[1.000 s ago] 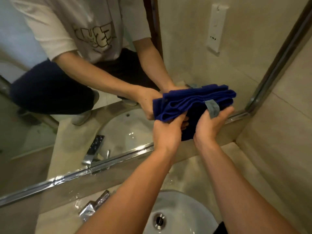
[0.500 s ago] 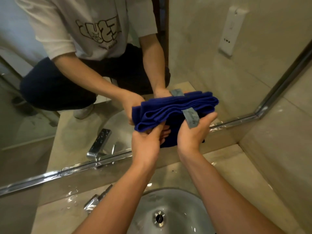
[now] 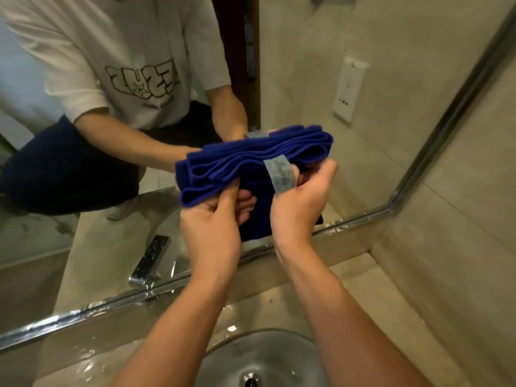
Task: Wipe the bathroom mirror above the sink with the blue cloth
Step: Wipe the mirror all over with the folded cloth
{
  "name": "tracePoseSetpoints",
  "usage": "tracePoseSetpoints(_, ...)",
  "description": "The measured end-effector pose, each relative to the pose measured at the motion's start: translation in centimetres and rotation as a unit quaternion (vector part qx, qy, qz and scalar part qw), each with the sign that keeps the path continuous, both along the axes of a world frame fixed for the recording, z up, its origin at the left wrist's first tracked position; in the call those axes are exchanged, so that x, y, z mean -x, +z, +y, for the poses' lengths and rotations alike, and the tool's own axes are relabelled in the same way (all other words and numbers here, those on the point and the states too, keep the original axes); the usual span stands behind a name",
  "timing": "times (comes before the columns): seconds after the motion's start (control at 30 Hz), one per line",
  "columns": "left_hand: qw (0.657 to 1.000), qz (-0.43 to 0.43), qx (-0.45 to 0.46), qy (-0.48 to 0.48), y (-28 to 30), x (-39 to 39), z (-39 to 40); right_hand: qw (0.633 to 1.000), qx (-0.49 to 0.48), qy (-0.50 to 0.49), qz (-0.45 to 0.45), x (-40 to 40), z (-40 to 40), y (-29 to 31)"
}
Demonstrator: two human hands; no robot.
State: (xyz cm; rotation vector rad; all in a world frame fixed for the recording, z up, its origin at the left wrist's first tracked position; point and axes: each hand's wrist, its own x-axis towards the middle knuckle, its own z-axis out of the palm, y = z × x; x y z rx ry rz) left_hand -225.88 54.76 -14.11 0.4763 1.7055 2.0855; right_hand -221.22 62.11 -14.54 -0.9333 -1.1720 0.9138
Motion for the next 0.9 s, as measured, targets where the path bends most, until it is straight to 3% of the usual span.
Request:
tracePoseSetpoints(0.13, 0.998, 0.039, -0.044, -0.009, 4.3, -0.6, 0.9, 0.997, -0.076, 0.022, 0.001, -0.9, 0.9, 4.2)
tracePoseSetpoints(0.3, 0.993, 0.106, -0.037, -0.028, 8.2, -1.3, 2.9, 0.990, -0.140, 0.016, 0.011, -2.6, 3.7, 6.9)
tracePoseSetpoints(0.53, 0.991, 0.126, -0.044, -0.025, 7.4, -2.3, 4.8, 0.983, -0.182, -0.006, 0.005, -3.1, 5.4, 5.6)
tracePoseSetpoints(0.67, 0.988, 0.143, 0.005, -0.062, 5.0, -3.5, 6.8, 0.988, -0.151, -0.021, -0.004, -5.1, 7.5, 2.5)
tracePoseSetpoints(0.9, 0.985, 0.098, 0.099, -0.105, -0.2, -6.2, 9.1, 0.998, -0.001, -0.058, 0.029, -7.1, 9.0, -2.8)
